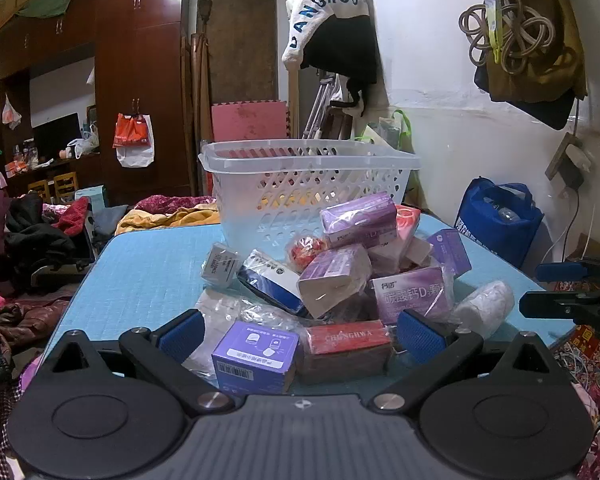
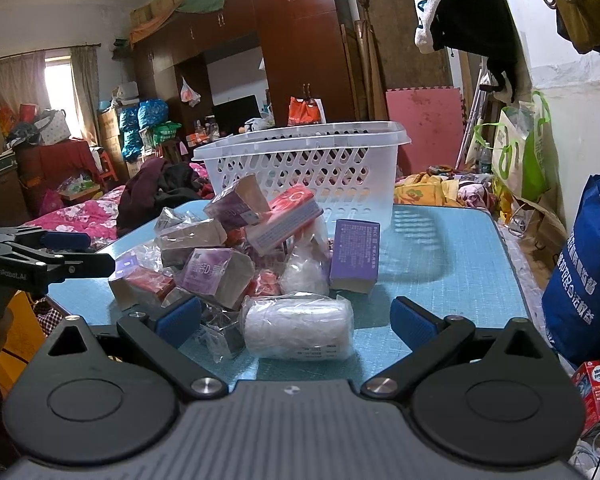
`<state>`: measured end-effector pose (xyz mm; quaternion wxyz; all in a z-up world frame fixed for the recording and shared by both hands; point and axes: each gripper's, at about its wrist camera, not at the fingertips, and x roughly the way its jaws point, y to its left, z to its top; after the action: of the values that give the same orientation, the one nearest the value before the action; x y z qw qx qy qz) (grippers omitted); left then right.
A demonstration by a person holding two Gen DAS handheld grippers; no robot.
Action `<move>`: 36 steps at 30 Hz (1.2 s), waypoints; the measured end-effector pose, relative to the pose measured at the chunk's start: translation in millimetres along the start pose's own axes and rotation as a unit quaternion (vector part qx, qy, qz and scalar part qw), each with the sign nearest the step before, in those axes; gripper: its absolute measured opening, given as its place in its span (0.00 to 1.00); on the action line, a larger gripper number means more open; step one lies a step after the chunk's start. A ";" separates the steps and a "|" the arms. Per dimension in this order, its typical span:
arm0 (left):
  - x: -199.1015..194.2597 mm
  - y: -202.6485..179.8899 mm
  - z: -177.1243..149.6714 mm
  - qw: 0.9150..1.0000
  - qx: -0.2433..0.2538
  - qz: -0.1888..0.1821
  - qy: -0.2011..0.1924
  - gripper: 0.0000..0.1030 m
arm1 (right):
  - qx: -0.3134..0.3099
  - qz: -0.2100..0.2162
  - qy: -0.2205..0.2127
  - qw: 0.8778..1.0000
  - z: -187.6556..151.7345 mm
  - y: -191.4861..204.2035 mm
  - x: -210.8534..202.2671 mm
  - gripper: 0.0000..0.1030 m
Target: Organize objects
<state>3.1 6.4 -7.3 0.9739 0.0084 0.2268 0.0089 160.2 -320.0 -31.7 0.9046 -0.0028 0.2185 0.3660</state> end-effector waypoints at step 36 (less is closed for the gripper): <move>-0.1 1.8 -0.3 1.000 -0.005 -0.009 0.006 1.00 | -0.004 0.005 0.003 1.000 -1.4 1.3 -0.8 1.00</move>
<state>2.9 8.1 -7.5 0.9726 0.0016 0.2326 0.0017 158.3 -319.8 -32.4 0.9020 -0.0063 0.2202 0.3713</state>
